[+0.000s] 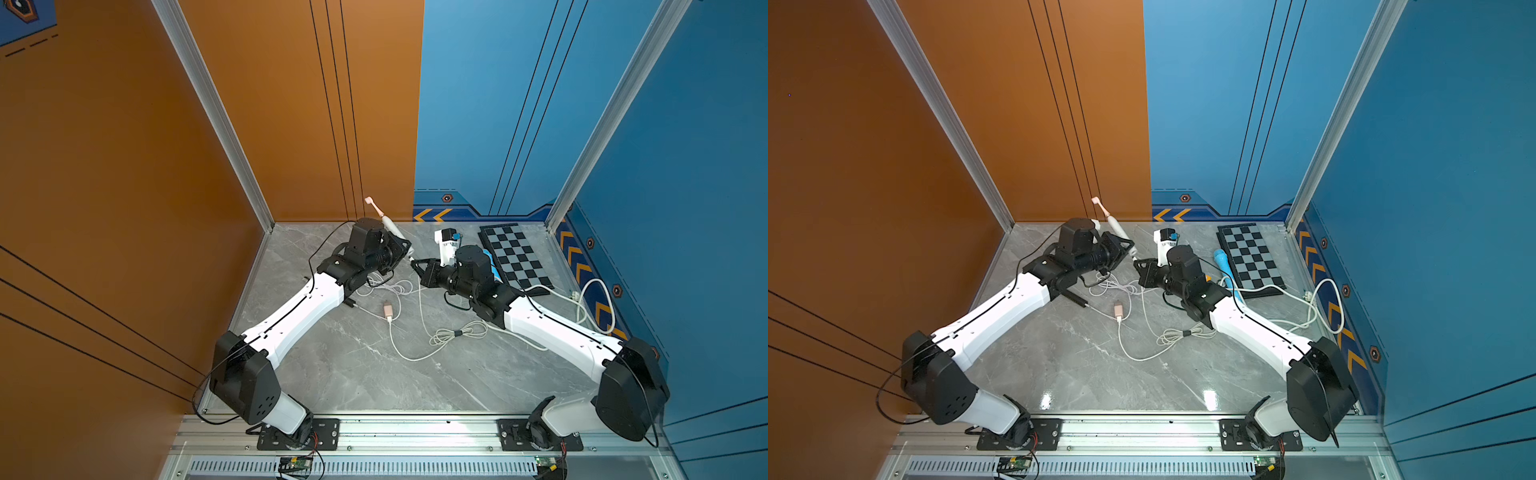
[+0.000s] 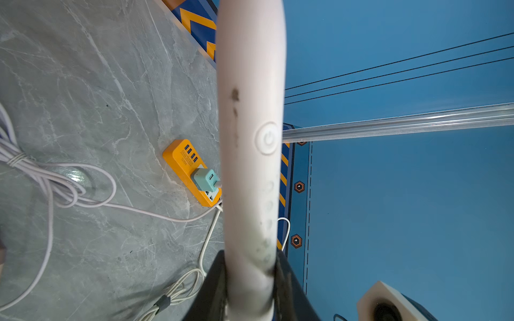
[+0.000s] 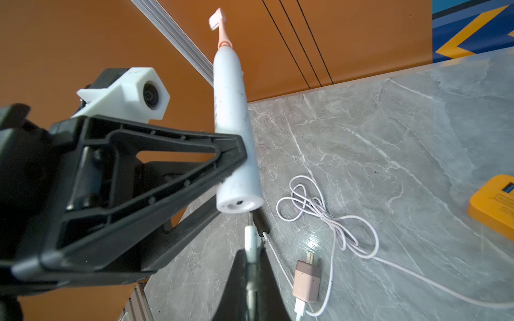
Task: Charge the electric toothbrush
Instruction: Insert the charging cable into the electric toothbrush.
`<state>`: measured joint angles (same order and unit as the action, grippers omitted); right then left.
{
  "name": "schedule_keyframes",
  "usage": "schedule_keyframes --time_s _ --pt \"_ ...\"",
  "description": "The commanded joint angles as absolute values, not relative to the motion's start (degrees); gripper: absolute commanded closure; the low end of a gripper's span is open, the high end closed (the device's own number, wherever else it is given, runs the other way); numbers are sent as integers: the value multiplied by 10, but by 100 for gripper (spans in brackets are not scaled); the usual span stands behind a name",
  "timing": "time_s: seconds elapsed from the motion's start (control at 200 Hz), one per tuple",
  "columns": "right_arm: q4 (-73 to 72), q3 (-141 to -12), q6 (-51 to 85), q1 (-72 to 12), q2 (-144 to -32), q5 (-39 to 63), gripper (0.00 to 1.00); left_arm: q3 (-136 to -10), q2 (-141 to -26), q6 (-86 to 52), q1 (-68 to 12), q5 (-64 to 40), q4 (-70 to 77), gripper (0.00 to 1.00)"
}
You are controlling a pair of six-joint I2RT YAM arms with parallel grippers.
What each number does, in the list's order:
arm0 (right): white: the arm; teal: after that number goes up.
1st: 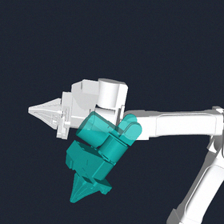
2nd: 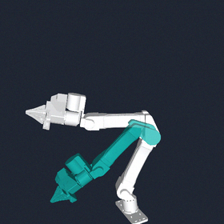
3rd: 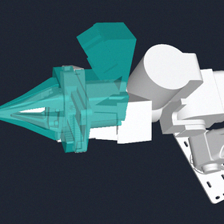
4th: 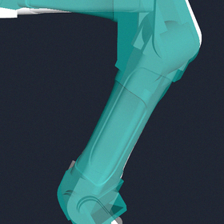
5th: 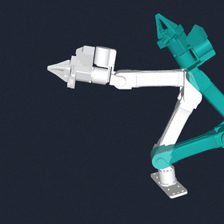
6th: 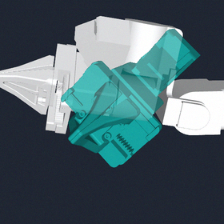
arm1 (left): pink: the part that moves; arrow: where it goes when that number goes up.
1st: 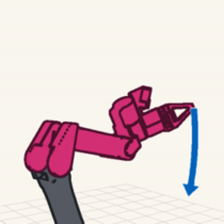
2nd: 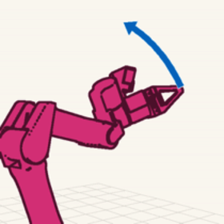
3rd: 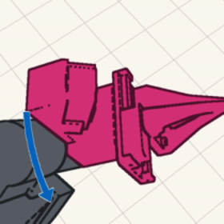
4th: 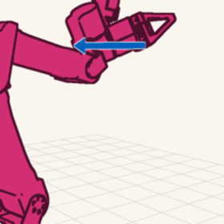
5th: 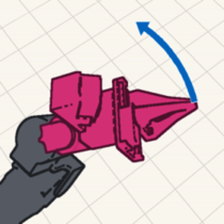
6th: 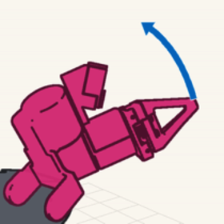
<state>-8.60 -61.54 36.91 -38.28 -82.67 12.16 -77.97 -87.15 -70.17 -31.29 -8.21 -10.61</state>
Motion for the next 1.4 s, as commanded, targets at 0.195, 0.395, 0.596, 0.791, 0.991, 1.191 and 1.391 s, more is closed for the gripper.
schedule_keyframes --time_s 0.195,0.395,0.596,0.791,0.991,1.191,1.391 --pt "-98 -617 368 -381 -810 110 100 -771 -875 -701 -310 -94 -90 100" --pt "-100 -614 368 -381 -803 109 100 -768 -876 -702 -308 -94 -90 100" --pt "-102 -611 369 -380 -797 103 100 -768 -876 -702 -308 -96 -88 100" --pt "-104 -613 376 -372 -804 108 100 -766 -874 -707 -308 -101 -80 100" --pt "-116 -608 381 -367 -807 111 100 -760 -872 -710 -309 -106 -71 100" --pt "-127 -609 383 -364 -812 128 100 -750 -875 -729 -309 -123 -44 100" --pt "-140 -600 405 -356 -818 133 100 -743 -871 -737 -308 -125 -28 100"
